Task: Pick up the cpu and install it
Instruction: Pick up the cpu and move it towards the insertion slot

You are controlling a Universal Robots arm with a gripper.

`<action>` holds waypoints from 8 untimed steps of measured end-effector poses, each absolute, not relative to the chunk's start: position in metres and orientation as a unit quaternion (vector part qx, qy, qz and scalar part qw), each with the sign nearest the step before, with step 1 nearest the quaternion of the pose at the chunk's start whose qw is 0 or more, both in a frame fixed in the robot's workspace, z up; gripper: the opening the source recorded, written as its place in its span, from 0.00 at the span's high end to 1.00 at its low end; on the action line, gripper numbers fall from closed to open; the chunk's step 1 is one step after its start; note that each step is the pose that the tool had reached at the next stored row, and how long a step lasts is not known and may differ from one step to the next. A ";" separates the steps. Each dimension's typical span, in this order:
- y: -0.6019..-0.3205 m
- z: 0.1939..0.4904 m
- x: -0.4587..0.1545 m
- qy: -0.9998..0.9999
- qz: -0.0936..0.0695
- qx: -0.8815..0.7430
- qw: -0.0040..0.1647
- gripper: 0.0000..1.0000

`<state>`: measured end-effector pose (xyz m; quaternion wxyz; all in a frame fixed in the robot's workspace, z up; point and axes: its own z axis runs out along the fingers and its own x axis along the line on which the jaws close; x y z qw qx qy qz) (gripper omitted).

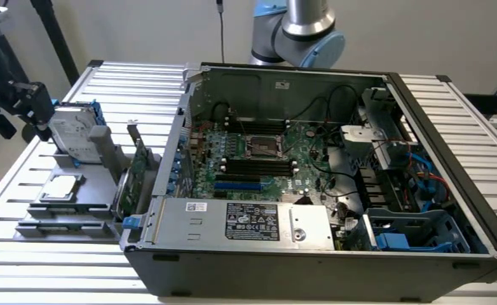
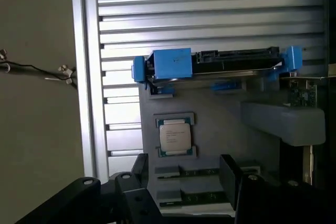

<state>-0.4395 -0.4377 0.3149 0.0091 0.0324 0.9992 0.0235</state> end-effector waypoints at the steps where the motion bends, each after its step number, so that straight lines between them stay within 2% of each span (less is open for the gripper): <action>1: -0.438 0.313 -0.439 0.999 0.024 0.032 0.009 0.35; 8: -0.438 0.300 -0.438 0.999 0.024 0.025 0.009 0.35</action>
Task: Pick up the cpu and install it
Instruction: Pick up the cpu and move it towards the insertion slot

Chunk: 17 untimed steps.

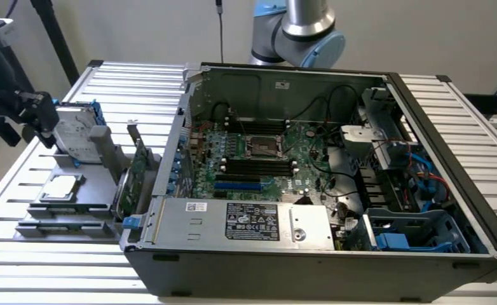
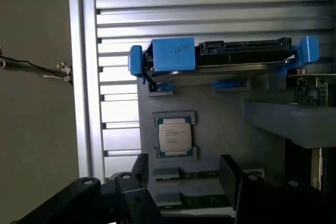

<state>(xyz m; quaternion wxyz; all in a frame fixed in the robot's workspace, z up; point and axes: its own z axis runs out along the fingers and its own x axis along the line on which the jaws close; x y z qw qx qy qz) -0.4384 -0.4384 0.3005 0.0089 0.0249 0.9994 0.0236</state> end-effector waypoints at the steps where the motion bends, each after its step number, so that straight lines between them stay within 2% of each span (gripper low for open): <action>1: -0.438 0.299 -0.438 0.999 0.024 0.024 0.009 0.35; 17: -0.438 0.270 -0.436 1.000 0.024 0.001 0.008 0.35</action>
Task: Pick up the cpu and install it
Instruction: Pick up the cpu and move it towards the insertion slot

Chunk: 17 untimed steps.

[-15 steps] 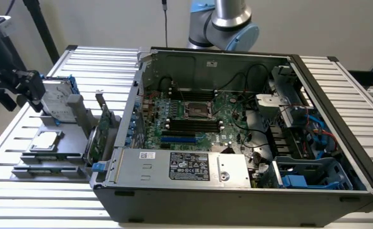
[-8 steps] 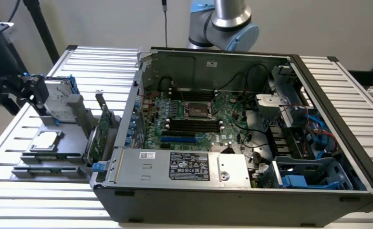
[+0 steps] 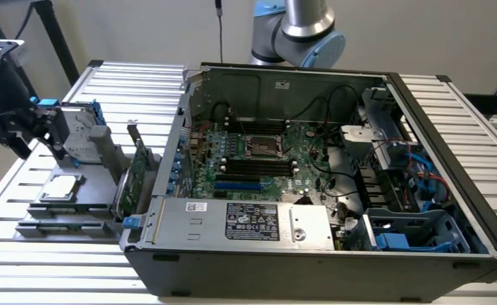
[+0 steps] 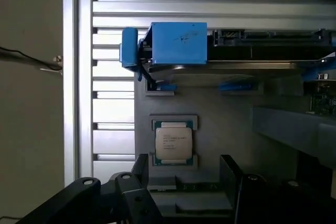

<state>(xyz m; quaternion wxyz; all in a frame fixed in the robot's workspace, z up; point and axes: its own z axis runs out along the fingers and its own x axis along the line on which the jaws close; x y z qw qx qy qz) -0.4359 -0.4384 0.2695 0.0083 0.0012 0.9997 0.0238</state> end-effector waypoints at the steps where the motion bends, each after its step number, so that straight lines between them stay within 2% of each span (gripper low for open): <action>1: -0.438 0.268 -0.436 1.000 0.024 0.001 0.008 0.35; 17: -0.438 0.239 -0.435 1.000 0.024 0.001 0.008 0.35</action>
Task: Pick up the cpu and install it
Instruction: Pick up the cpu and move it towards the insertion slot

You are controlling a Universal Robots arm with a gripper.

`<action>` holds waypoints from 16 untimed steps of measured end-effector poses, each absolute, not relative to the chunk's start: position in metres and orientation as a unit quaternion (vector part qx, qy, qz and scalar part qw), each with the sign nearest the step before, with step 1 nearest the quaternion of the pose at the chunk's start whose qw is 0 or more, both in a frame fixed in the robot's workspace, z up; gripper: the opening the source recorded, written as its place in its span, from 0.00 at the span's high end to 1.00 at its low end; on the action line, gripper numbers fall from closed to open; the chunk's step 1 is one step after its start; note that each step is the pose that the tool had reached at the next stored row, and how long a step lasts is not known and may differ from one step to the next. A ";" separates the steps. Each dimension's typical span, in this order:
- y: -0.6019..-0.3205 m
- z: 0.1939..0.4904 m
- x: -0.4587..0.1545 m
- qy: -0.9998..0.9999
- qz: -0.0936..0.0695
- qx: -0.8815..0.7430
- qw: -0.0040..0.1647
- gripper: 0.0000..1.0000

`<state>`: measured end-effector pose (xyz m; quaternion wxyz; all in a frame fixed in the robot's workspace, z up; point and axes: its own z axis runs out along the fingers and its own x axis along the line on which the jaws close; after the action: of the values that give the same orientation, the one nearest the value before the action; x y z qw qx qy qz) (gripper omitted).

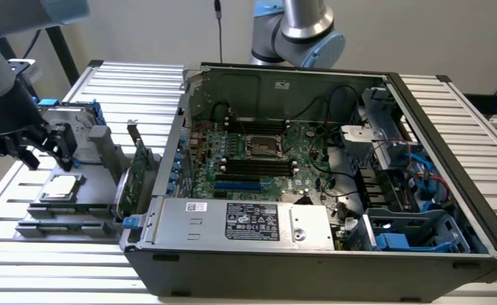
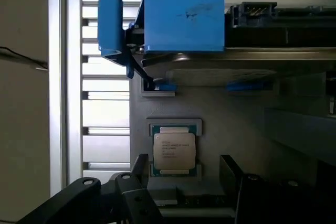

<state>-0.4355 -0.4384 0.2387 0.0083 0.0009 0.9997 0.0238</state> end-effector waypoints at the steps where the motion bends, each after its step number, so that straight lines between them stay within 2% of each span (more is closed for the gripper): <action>1: -0.438 0.237 -0.435 1.000 0.024 0.001 0.008 0.35; 16: -0.439 0.210 -0.436 1.000 0.024 0.000 0.008 0.35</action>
<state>-0.4355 -0.4388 0.2097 0.0083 0.0005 0.9997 0.0238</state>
